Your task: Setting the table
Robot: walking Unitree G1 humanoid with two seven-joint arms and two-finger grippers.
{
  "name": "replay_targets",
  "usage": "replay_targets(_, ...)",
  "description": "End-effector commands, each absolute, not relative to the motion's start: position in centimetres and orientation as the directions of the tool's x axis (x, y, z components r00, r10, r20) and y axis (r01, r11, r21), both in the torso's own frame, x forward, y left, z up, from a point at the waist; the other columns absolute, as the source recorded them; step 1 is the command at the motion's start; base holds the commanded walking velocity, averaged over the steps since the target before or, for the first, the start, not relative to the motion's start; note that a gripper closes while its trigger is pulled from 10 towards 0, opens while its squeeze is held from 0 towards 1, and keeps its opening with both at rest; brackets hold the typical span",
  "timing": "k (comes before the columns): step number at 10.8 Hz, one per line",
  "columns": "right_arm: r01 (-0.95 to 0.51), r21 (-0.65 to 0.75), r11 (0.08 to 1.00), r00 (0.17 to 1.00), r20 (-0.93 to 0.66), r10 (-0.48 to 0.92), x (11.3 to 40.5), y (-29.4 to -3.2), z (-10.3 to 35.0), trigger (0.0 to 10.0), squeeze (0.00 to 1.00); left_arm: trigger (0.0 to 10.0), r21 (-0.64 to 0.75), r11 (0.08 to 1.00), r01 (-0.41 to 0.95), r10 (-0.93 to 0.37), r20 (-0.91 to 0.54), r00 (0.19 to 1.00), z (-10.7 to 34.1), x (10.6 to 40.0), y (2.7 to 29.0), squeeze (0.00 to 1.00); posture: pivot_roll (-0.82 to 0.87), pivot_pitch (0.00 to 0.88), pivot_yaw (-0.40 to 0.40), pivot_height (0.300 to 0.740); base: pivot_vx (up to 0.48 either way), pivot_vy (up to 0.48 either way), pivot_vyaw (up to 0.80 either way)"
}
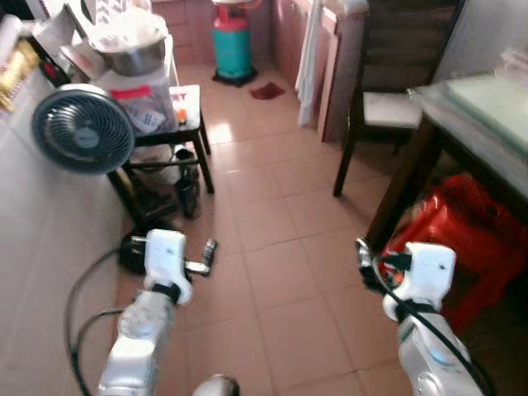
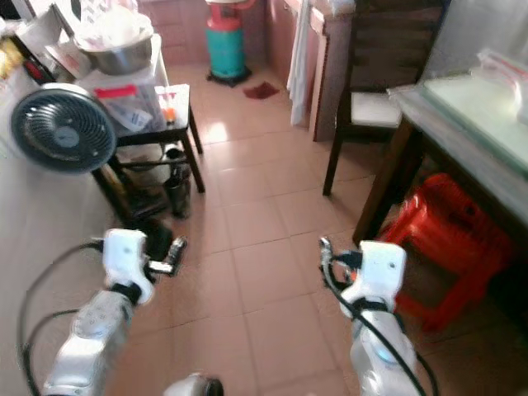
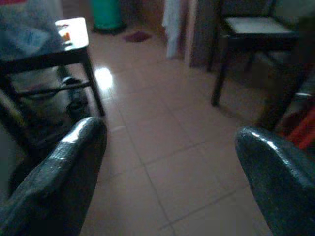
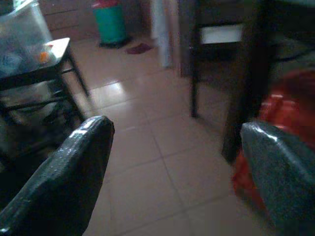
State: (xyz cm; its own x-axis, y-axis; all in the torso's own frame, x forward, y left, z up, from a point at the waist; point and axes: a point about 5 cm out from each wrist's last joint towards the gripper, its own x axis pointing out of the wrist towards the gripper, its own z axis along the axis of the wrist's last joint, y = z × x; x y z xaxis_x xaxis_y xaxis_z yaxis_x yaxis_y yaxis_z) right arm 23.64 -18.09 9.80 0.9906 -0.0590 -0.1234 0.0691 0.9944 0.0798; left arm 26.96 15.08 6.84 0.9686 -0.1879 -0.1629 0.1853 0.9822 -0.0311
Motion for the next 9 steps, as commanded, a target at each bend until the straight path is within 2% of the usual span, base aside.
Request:
replay_targets(1, 0.069, 0.089, 0.994, 0.991, -0.118, -0.058, 23.78, -17.90, 9.96, 10.0, 0.00, 10.0, -0.009, 0.985, 0.175, -0.174, -0.163, 0.971, 6.92, 27.07, 15.67, 0.00, 0.03, 0.072, 0.029, 0.740, -0.285, 0.000, 0.00)
replay_targets(2, 0.065, 0.088, 0.994, 0.992, -0.115, -0.055, 23.92, -17.88, 10.01, 10.0, 0.00, 10.0, -0.005, 0.982, 0.191, -0.189, -0.150, 0.970, 7.05, 27.12, 15.58, 0.00, 0.03, 0.069, 0.028, 0.740, -0.262, 0.000, 0.00)
replay_targets(5, 0.059, 0.087, 0.994, 0.993, -0.112, -0.049, 24.06, -17.74, 10.11, 10.0, 0.00, 10.0, -0.110, 0.968, 0.225, -0.237, -0.109, 0.965, 7.71, 27.42, 15.77, 0.00, 0.03, 0.077, 0.027, 0.740, 0.000, 0.000, 0.00)
replay_targets(8, 0.058, 0.085, 0.995, 0.992, -0.114, -0.048, 24.02, -17.70, 10.05, 10.0, 0.00, 10.0, -0.139, 0.961, 0.237, -0.252, -0.098, 0.963, 7.87, 27.54, 15.95, 0.00, 0.03, 0.077, 0.027, 0.740, 0.000, 0.000, 0.00)
replay_targets(9, 0.057, 0.080, 0.995, 0.992, -0.117, -0.047, 24.00, -17.76, 10.04, 10.0, 0.00, 10.0, -0.165, 0.952, 0.257, -0.275, -0.099, 0.956, 7.77, 27.45, 15.82, 0.00, 0.02, 0.082, 0.027, 0.740, 0.000, 0.000, -0.54)
